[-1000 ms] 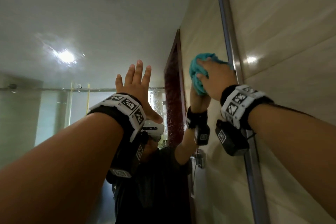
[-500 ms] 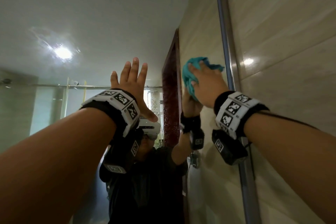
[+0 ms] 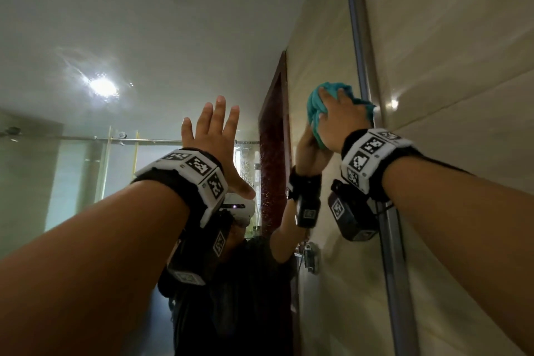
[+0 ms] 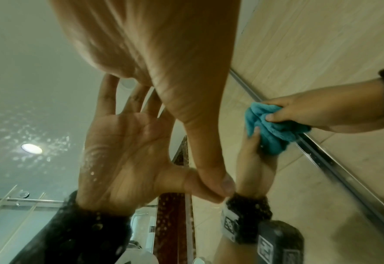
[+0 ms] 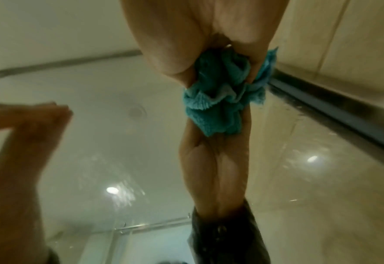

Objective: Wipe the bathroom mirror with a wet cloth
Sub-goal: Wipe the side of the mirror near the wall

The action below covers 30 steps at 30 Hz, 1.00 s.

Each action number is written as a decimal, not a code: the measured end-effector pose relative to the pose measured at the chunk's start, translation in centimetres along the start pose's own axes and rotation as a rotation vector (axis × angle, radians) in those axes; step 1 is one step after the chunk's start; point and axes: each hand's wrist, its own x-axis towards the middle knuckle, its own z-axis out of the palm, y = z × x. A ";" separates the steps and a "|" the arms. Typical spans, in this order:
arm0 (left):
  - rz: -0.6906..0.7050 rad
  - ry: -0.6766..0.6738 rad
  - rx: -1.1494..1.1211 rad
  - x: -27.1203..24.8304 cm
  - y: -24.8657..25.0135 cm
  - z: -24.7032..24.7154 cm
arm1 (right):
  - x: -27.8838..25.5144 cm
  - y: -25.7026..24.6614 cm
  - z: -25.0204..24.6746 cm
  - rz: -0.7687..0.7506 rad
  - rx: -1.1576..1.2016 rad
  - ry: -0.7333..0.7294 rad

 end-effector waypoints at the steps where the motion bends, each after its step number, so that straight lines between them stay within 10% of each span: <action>1: -0.007 -0.005 0.000 0.1 0.0 0.0 | 0.7 -0.7 -0.2 -0.041 -0.003 -0.005; 13: -0.036 -0.029 0.018 -0.3 0.4 -0.4 | -2.2 -5.6 1.1 -0.637 -0.128 -0.095; 21: -0.010 -0.005 -0.006 -0.4 0.2 -0.3 | -0.9 2.0 -1.3 -0.180 0.143 -0.059; 27: -0.030 0.003 -0.011 -0.6 0.8 -0.8 | -6.7 -0.5 0.2 -0.514 0.007 -0.091; 30: -0.024 0.001 -0.015 -0.6 0.8 -0.7 | -4.5 1.9 -0.7 -0.391 0.073 -0.102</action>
